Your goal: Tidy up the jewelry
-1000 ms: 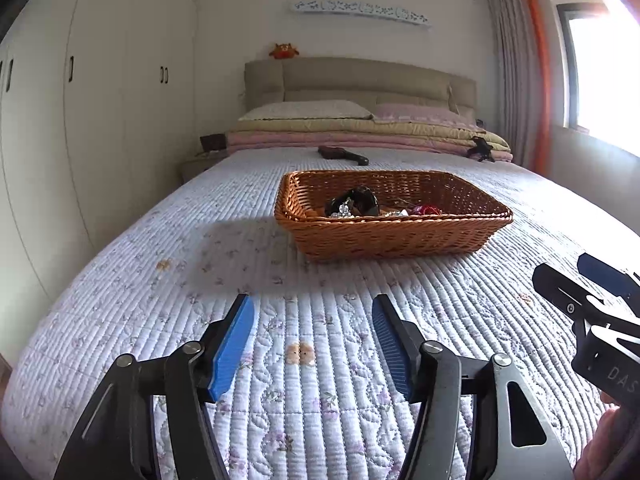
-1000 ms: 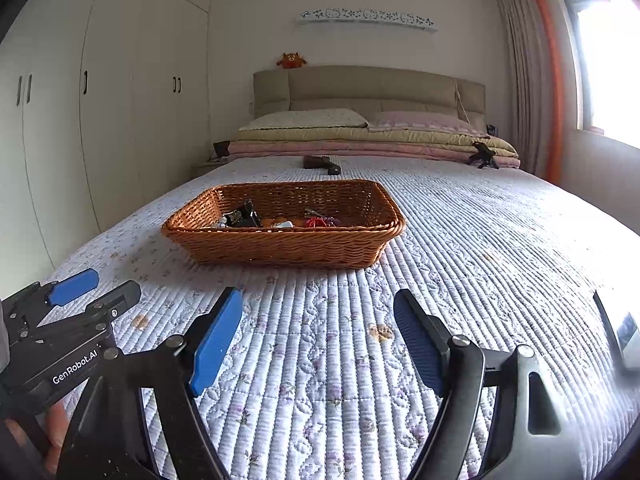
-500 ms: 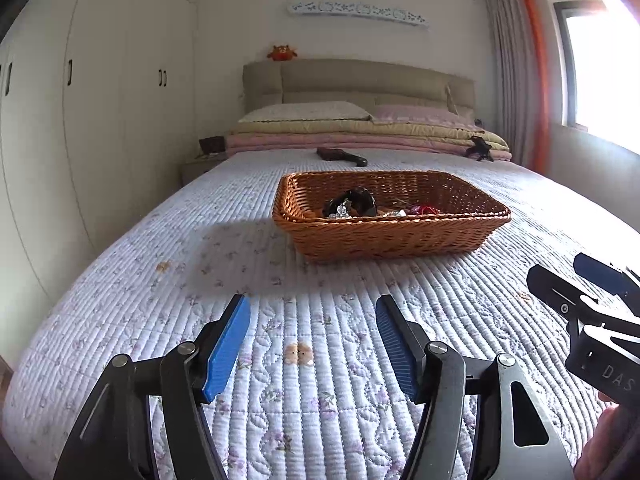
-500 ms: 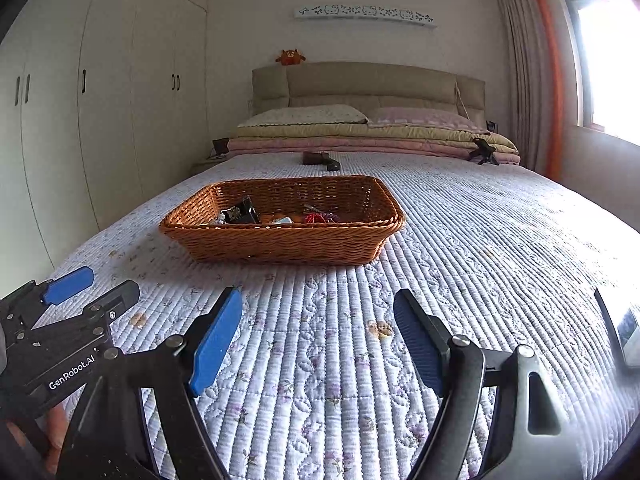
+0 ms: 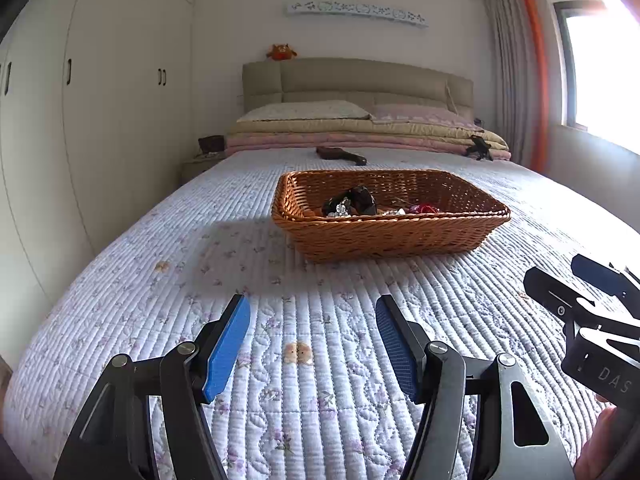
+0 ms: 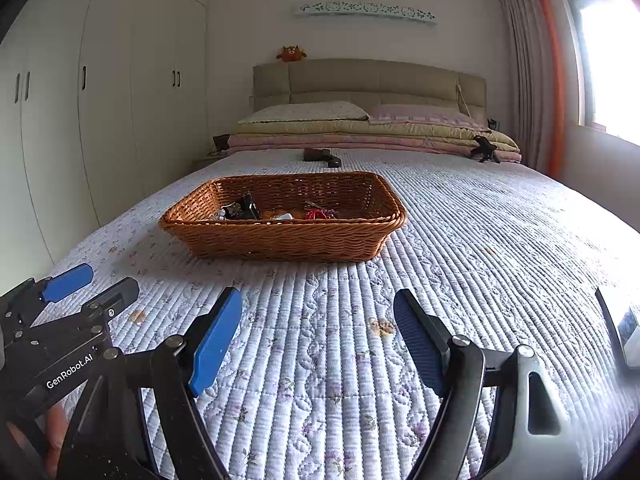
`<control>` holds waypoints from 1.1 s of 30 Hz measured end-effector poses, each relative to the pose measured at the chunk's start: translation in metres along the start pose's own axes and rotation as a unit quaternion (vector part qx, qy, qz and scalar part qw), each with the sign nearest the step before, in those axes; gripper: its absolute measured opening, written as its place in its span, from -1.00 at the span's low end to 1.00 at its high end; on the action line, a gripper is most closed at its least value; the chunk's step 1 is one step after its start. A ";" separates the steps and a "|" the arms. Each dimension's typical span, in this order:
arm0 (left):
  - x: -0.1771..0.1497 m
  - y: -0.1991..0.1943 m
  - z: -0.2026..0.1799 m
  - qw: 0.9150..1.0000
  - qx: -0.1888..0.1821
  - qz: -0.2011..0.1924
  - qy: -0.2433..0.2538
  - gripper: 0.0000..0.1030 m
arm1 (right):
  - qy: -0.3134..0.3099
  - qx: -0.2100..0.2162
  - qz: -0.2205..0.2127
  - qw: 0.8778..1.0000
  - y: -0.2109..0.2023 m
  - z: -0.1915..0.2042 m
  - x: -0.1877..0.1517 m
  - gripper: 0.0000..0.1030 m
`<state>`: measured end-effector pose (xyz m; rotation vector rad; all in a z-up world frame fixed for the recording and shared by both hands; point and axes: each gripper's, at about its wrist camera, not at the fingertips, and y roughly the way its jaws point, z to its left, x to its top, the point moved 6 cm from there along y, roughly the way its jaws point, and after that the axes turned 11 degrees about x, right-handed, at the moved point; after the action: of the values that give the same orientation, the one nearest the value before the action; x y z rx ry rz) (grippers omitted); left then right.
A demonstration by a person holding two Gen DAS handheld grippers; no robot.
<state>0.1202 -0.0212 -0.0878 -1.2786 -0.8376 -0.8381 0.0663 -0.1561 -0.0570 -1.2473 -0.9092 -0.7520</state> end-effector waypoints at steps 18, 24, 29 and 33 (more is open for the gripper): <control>0.000 0.000 0.000 1.000 -0.001 0.001 -0.001 0.30 | 0.004 0.002 0.003 1.000 0.002 -0.001 -0.001 0.57; -0.002 0.000 0.001 1.000 0.000 0.001 -0.001 0.30 | 0.004 0.002 0.005 1.000 0.002 -0.001 -0.001 0.58; -0.002 -0.001 0.001 1.000 0.005 -0.001 -0.001 0.35 | 0.003 0.002 0.005 1.000 0.002 0.000 -0.001 0.59; -0.002 -0.004 0.001 1.000 0.010 -0.007 -0.001 0.37 | 0.003 0.002 0.005 1.000 0.002 0.000 -0.001 0.60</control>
<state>0.1156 -0.0203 -0.0874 -1.2568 -0.8555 -0.8379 0.0681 -0.1559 -0.0589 -1.2450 -0.8975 -0.7458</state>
